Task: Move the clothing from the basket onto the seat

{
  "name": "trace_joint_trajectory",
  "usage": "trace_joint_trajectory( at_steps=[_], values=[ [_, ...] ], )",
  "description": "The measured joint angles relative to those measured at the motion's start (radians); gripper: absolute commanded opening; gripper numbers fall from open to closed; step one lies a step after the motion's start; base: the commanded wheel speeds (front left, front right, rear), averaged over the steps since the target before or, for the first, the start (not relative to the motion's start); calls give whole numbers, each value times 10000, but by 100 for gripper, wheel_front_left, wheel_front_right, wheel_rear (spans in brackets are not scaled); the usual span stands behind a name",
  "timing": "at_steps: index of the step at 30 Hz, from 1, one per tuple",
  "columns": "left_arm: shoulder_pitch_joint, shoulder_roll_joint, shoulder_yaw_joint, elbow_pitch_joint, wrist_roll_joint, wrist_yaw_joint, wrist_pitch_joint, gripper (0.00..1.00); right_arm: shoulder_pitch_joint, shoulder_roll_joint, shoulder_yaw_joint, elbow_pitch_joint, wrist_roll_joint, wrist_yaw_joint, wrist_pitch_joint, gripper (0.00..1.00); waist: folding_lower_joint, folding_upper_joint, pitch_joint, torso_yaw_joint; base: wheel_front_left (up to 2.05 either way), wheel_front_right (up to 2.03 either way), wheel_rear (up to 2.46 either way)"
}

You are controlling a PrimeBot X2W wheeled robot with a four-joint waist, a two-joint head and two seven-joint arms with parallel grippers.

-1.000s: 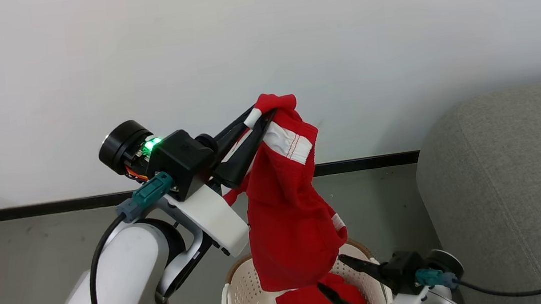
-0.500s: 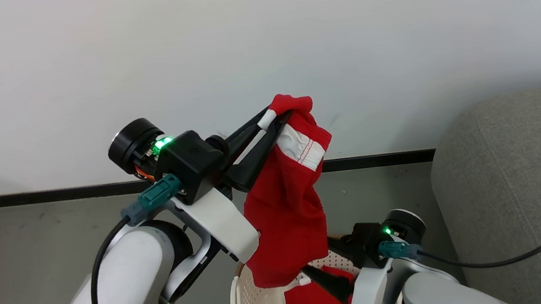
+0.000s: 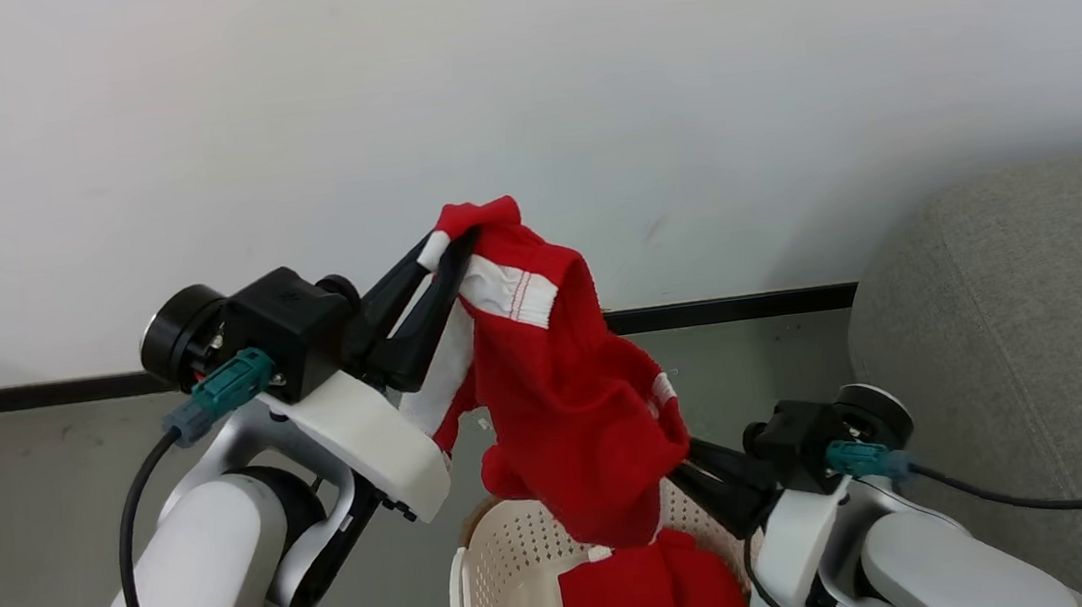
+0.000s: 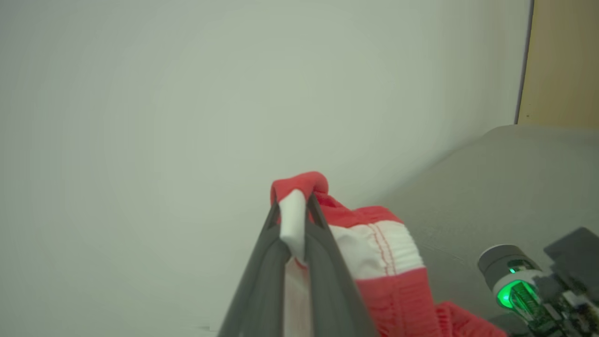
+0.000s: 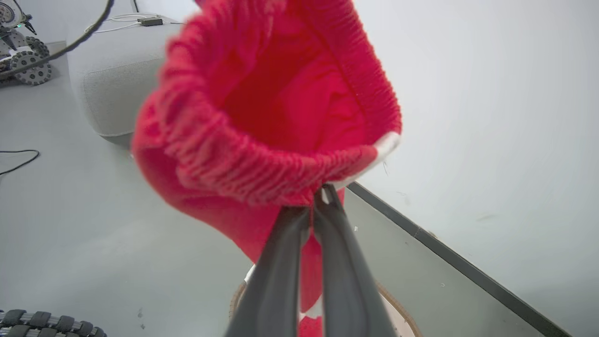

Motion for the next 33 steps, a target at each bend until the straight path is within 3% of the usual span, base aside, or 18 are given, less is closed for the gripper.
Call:
trace_joint_trajectory(
  at_steps=[7, 14, 16, 17, 18, 33],
  values=[
    [587, 44, 274, 336, -194, 311, -31, 0, 823, -460, -1306, -556, -25, 0, 2, 0, 0, 0, 35, -254, 0, 0, 0],
    [1192, -46, 364, 550, -543, 351, -320, 0, 1147, -591, -2516, -1218, -336, 0, 0, 0, 0, 0, 27, -545, 0, 0, 0],
    [1349, -148, 360, 635, -648, 393, -422, 72, 1161, -600, -2725, -1346, -399, 0, 0, 0, 0, 0, 17, -625, 0, 0, 0],
    [1438, -203, 360, 663, -690, 393, -472, 97, 1208, -621, -2819, -1457, -431, 0, 0, 0, 1, 0, 10, -665, 0, 0, 0],
    [1513, -244, 337, 706, -698, 393, -499, 100, 1273, -650, -2882, -1544, -481, 0, 0, 0, 0, 0, 2, -703, 0, 0, 0],
    [2552, -322, 19, 1074, -1195, 36, -1250, 100, 1750, -1127, -4464, -2186, -1195, 0, 0, 0, 0, 0, -138, -1296, 0, 0, 0]
  ],
)
